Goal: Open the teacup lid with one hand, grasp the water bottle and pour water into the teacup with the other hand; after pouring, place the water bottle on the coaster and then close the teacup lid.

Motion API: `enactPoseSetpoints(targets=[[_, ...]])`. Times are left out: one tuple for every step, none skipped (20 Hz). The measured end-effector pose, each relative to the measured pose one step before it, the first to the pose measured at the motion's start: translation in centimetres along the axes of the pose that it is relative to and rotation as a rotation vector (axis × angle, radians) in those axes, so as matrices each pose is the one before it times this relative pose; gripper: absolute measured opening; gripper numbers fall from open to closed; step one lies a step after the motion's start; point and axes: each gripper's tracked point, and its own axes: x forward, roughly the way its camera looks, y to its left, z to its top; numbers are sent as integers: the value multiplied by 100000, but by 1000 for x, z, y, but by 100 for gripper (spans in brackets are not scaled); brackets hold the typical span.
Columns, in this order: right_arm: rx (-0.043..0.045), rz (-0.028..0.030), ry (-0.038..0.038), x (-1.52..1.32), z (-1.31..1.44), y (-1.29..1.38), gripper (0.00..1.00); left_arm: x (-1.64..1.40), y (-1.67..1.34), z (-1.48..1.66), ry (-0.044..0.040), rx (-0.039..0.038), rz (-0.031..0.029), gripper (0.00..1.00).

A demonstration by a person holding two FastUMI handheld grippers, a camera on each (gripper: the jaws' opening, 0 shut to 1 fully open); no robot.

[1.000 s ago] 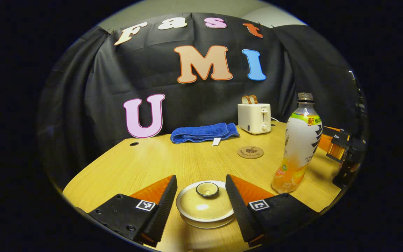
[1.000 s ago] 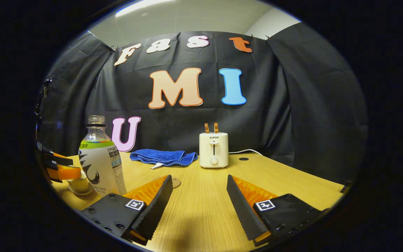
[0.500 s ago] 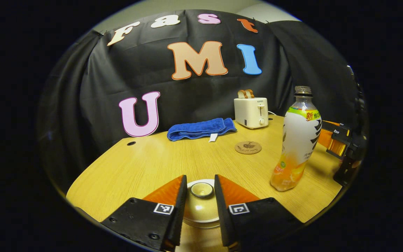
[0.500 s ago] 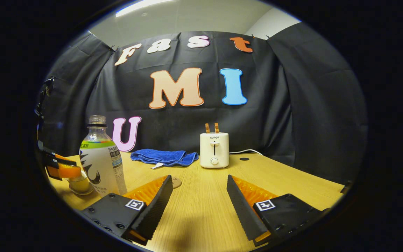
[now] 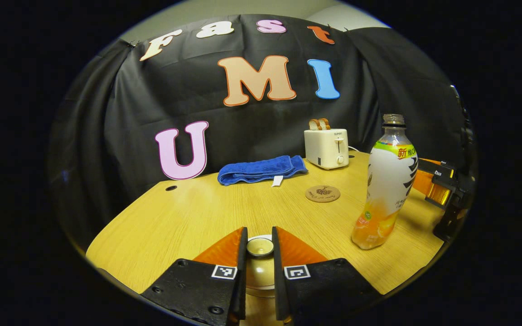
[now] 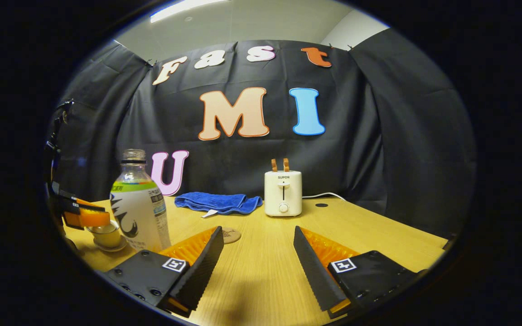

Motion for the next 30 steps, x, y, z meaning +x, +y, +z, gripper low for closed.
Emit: enactPoseSetpoints(targets=[[12, 1031, 148, -221, 89, 294, 96, -187, 390, 477, -1538, 93, 1256, 23], [60, 930, 78, -256, -129, 315, 96, -199, 187, 470, -1694, 51, 853, 23], [-103, 1062, 229, -221, 12, 337, 99, -282, 243, 452, -1783, -429, 767, 23], [-117, 812, 400, -311, -85, 328, 99, -154, 84, 251, -1034, -787, 328, 23], [364, 782, 309, -301, -19, 301, 96, -253, 138, 378, -1422, -1011, 566, 23], [375, 1175, 555, -385, -77, 362, 99, -378, 44, 140, -780, -572, 426, 23], [408, 1257, 508, -402, -39, 385, 99, -253, 226, 248, -1338, -588, 563, 23], [335, 1382, 599, -375, -196, 447, 96, -305, 194, 69, -437, -225, 522, 23], [214, 1324, 227, -366, 45, 406, 96, -236, 205, 208, -958, -357, 454, 23], [-86, 1323, 337, -367, -115, 463, 99, -146, 119, 118, -684, -466, 411, 23], [-285, 1506, -25, -390, 80, 542, 98, -171, 277, 172, -525, -507, 447, 23], [-465, 1672, -54, -356, -80, 669, 99, -237, 256, 96, -550, -636, 585, 23], [-592, 1848, -220, -248, 55, 639, 100, -196, 180, 174, -627, -561, 341, 23], [-617, 1895, -300, -343, -51, 732, 96, -208, 99, 90, -411, -222, 369, 23], [-564, 1781, -274, -235, 81, 726, 96, -166, 224, 144, -603, -209, 504, 23], [-547, 1602, -163, -120, -22, 675, 99, -154, 164, 55, -572, -220, 300, 23], [-29, 1560, 55, -98, 5, 588, 99, -213, 135, -4, -300, -198, 300, 23], [391, 1880, 244, 53, -206, 795, 99, -123, 215, -9, -265, -215, 300, 23], [613, 1552, 280, 90, -61, 684, 96, -118, 236, -75, 64, -108, 456, 23], [484, 1047, 189, 98, -79, 485, 96, -130, 220, -30, -54, -79, 351, 23], [201, 471, 265, 208, 1, 320, 96, -68, 224, -25, -23, -134, 541, 23], [-28, 174, 297, 312, -31, 214, 96, -80, 114, -98, -56, -192, 97, 23], [48, 341, 151, 321, 65, 283, 96, -53, 208, -8, -163, -484, 395, 23], [74, 229, 319, 430, -260, 250, 96, -24, 208, -106, 102, -333, 168, 23], [-140, 389, 438, 404, -78, 187, 96, -27, 170, -79, 178, -156, 332, 23], [-37, 220, 108, 480, -27, 266, 96, -29, 134, -179, 290, -7, 225, 23], [21, 160, 122, 397, 13, 247, 98, -62, 134, -110, 328, -65, 128, 23], [158, -6, -123, 412, 90, 164, 96, -89, 180, -89, 228, -112, 61, 23], [-48, -472, 161, 361, -11, 74, 99, -48, 112, 19, -81, -107, 143, 23], [-55, 394, -37, 429, -95, 225, 99, -2, 97, 28, -292, 64, 292, 23]])
